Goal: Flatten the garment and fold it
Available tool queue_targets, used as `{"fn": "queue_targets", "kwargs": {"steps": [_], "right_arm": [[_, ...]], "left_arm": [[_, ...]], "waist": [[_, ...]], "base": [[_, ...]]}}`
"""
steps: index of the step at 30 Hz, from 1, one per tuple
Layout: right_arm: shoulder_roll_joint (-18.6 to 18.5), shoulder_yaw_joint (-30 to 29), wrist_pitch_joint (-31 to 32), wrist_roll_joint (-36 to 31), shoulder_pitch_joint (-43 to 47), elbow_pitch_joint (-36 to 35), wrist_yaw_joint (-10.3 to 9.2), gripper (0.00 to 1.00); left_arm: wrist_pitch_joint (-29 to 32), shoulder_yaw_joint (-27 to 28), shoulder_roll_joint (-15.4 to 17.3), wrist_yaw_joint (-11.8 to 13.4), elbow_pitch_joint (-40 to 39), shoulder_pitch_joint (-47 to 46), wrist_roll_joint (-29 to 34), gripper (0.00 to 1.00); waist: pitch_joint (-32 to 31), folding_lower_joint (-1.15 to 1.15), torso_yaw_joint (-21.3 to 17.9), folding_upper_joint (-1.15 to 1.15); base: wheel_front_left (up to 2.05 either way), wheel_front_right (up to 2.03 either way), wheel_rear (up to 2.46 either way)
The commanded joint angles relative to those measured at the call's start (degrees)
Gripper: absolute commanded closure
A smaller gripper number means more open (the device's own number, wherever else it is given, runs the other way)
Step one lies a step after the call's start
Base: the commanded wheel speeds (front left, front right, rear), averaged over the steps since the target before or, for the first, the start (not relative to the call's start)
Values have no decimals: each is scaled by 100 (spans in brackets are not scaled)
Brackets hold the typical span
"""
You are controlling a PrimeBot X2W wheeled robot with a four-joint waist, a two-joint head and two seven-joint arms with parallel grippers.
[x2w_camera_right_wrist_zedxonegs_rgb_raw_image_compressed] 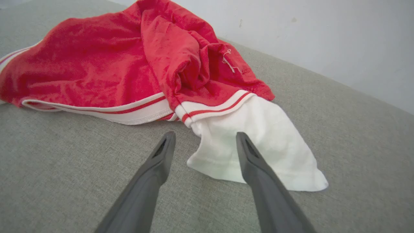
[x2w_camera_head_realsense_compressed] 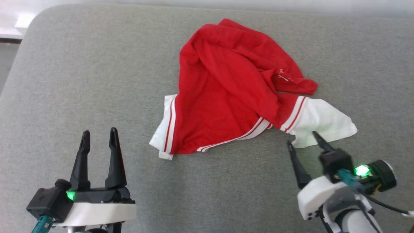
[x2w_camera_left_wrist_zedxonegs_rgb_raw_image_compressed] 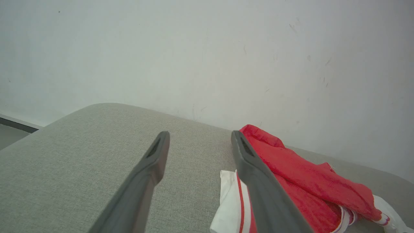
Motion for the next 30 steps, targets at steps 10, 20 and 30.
{"fn": "queue_targets", "kwargs": {"steps": [10,20,30], "right_arm": [[-148,134,609,-648,-400,572,-12,9],[-22,-50,576,-184,-568,351,-12,100],[2,-405,1615,1936,-1443,-1092,-12,100]], "left_arm": [[-27,28,-140,-192,143,-146,66,0],[-27,-35,-152,-142,219,-137,-30,0],[-27,-147,-153,-127,256,-18,-69,0]], "waist": [[183,0,339,0],[-29,0,205,0],[-226,0,-81,0]], "base": [[0,0,0],[0,0,0],[0,0,0]]}}
